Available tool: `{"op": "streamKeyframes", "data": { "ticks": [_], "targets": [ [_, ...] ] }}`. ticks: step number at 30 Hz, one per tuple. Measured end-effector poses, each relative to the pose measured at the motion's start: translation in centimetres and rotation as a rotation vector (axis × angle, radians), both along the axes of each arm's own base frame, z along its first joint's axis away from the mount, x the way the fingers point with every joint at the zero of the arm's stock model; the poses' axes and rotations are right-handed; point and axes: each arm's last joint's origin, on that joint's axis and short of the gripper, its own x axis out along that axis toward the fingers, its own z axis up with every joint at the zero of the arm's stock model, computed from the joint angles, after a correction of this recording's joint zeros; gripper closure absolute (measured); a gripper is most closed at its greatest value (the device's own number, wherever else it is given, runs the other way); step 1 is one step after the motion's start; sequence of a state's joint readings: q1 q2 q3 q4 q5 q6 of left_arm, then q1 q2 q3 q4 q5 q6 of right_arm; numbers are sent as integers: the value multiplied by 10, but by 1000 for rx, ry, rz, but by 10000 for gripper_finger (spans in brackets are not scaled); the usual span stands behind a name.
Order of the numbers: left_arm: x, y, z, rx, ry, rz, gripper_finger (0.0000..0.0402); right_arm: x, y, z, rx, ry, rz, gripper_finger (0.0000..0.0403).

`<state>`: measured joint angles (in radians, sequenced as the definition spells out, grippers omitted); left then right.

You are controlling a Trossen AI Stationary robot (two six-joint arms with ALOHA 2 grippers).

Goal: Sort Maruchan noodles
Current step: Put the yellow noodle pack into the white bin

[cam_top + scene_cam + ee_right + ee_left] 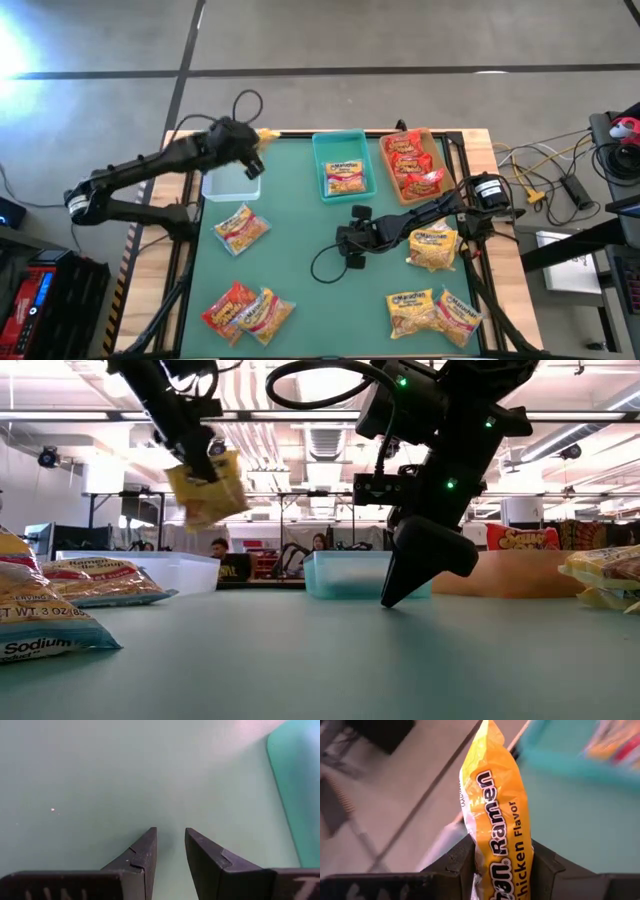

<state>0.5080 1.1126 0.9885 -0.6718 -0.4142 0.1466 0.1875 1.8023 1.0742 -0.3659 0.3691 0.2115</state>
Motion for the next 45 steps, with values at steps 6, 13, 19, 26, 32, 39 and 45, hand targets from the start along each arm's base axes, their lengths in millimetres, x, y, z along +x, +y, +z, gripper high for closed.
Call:
{"op": "streamKeyframes", "data": {
  "ticks": [6,13,19,26,32,39,45],
  "targets": [
    [-16,28,0,-26,270,26,292,0,0,0,-1,2,0,310],
    [-33,55,-24,-204,455,5,292,-2,0,0,-13,23,17,310],
    [-30,74,-35,-210,469,-94,292,-5,-1,-1,-31,66,33,310],
    [-29,97,-52,-314,354,-90,280,-7,-2,-1,-53,89,57,310],
    [-32,114,-67,-378,318,8,256,-10,-5,3,-78,109,78,310],
    [-29,140,-63,-328,314,135,221,-12,-13,14,-79,95,55,310],
    [-20,151,-52,-322,273,129,206,-13,-15,17,-82,92,41,310]
  ]
}}
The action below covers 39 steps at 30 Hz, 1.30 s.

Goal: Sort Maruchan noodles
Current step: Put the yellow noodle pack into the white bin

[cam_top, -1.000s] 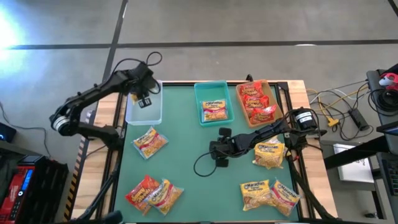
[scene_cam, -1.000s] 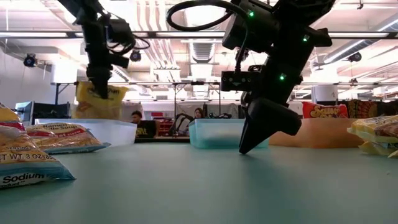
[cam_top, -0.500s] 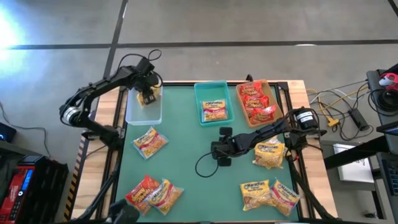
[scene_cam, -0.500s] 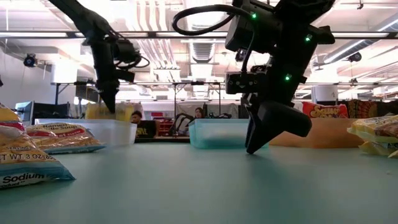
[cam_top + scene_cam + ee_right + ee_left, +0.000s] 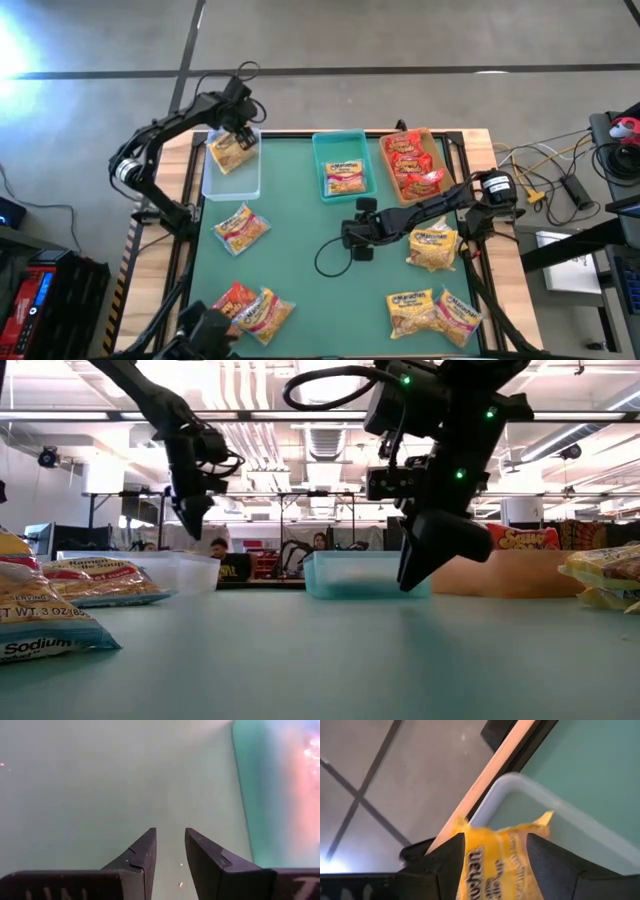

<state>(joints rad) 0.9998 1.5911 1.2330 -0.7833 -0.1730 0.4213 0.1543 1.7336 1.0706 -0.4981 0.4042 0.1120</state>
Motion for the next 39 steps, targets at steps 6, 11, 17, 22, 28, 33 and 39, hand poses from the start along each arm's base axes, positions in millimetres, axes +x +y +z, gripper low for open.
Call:
{"op": "streamKeyframes", "data": {
  "ticks": [6,11,17,22,28,33,39],
  "targets": [
    [8,-2,12,-115,-162,52,205,-1,0,0,2,11,-11,310],
    [21,-21,13,-362,-396,105,205,-7,-2,5,-3,26,-57,310],
    [49,-61,-7,-461,-345,90,205,-20,-3,30,28,-19,-127,310],
    [83,-106,-23,-491,-326,-50,205,-36,1,43,93,-96,-221,310],
    [124,-167,-20,-484,-374,-266,205,-57,20,46,303,-115,-294,309],
    [148,-215,-13,-446,-464,-371,205,-72,43,40,418,-66,-349,309],
    [164,-269,-5,-434,-569,-519,205,-96,60,40,423,76,-518,309]
  ]
}}
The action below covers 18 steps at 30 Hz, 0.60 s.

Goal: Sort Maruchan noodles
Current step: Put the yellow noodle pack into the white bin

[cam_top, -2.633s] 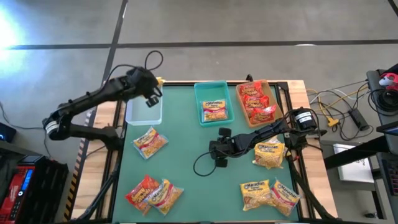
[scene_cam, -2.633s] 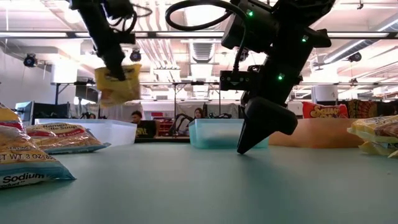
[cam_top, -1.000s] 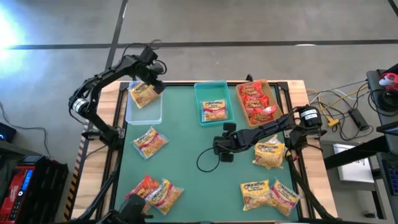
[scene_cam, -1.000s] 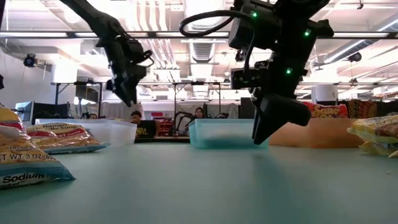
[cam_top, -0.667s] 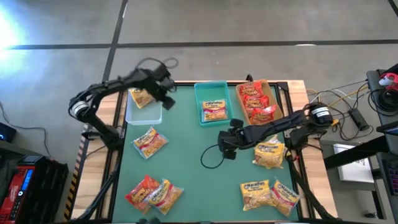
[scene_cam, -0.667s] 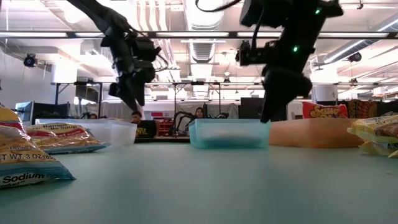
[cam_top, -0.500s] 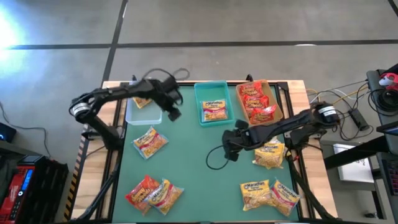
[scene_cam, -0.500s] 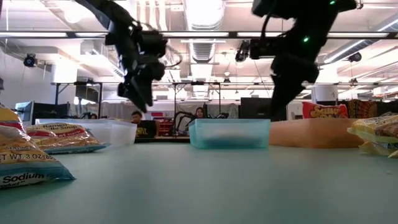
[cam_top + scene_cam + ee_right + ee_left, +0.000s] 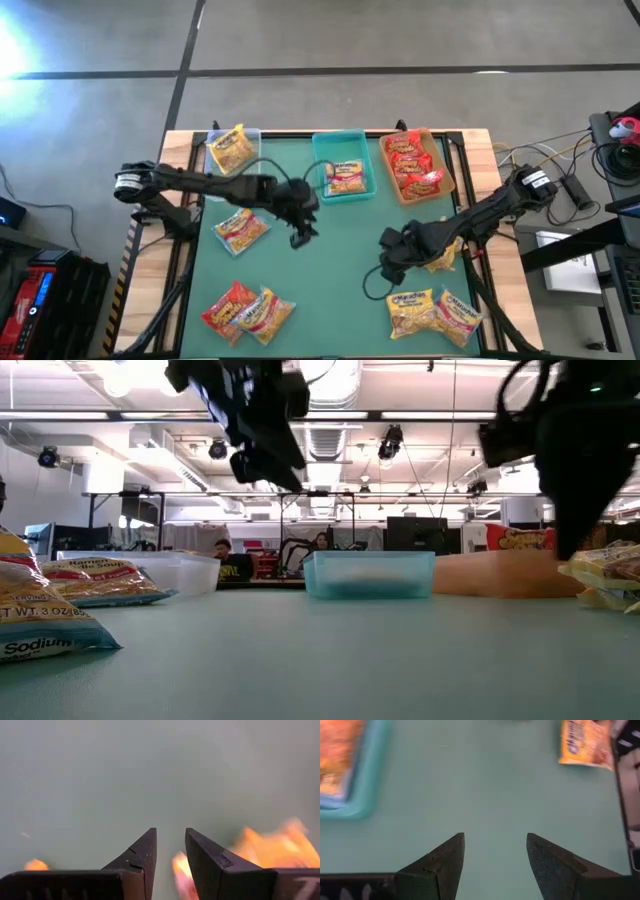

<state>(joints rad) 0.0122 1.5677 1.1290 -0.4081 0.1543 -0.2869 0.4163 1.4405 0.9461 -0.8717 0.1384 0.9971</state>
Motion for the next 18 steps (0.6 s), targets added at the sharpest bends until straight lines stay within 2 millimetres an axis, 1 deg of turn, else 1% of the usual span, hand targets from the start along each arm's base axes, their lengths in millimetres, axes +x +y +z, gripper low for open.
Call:
{"op": "streamKeyframes", "data": {
  "ticks": [3,7,10,14,18],
  "targets": [
    [1,-18,1,48,-15,-3,205,-13,5,8,-36,86,-80,309],
    [0,-36,0,112,-29,12,205,-26,9,16,-98,158,-198,310],
    [0,-45,-4,95,-62,10,205,-34,13,18,-94,207,-248,310],
    [0,-55,-8,68,-120,0,205,-46,17,20,-64,330,-332,310],
    [1,-63,-5,62,-166,-25,205,-56,21,22,-46,442,-361,310]
  ]
}}
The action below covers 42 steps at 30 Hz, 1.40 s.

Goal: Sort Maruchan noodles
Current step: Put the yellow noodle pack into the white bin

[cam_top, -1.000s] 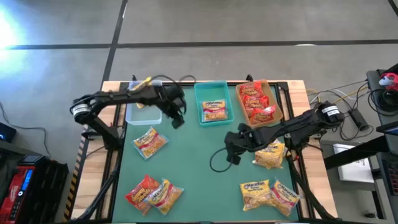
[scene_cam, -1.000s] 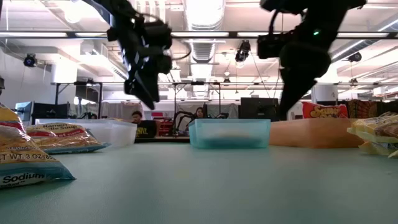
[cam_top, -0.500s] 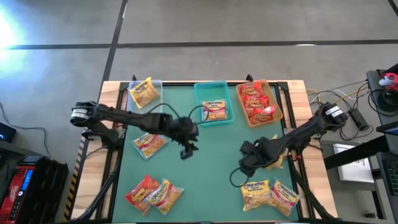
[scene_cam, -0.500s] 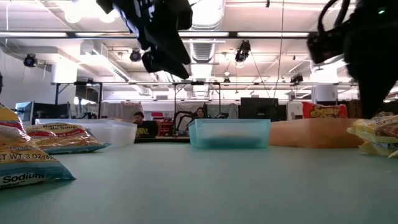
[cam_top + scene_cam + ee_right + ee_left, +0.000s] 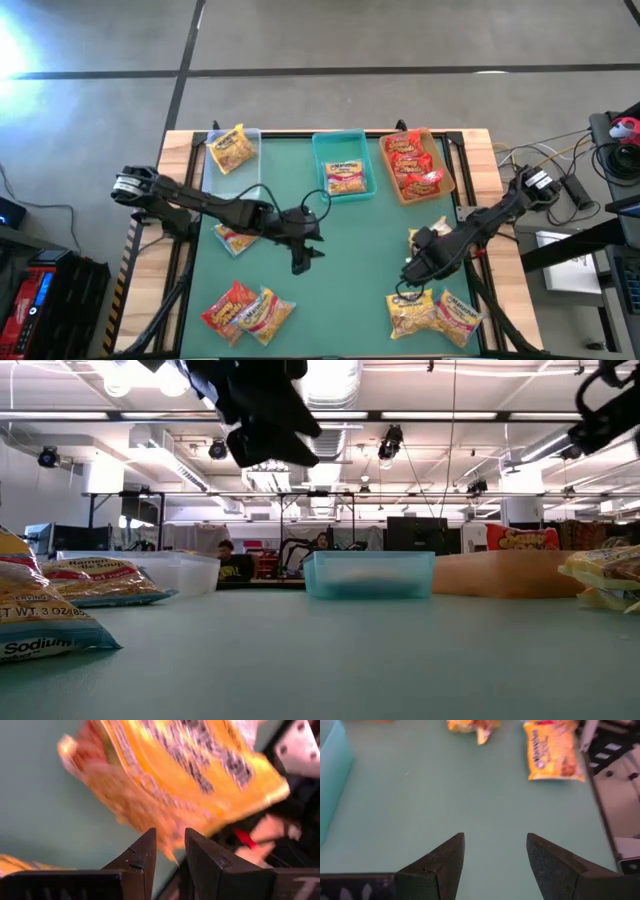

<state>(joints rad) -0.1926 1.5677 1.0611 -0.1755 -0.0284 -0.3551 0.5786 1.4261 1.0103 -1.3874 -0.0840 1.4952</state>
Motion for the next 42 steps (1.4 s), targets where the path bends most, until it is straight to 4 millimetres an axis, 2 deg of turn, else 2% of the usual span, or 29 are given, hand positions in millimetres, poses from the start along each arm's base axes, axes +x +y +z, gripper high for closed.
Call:
{"op": "streamKeyframes", "data": {
  "ticks": [11,21,28,34,42],
  "targets": [
    [3,-12,7,9,-92,-54,205,-11,-2,1,-21,113,-14,310],
    [2,-14,7,11,-92,-61,205,-22,-7,-18,13,207,-35,310],
    [2,-14,7,15,-95,-64,205,-22,-8,-33,49,147,35,310],
    [3,-14,8,13,-105,-64,205,-16,-10,-34,-66,36,143,310],
    [4,-14,10,10,-119,-63,205,7,-8,-40,-248,-277,495,310]
  ]
}}
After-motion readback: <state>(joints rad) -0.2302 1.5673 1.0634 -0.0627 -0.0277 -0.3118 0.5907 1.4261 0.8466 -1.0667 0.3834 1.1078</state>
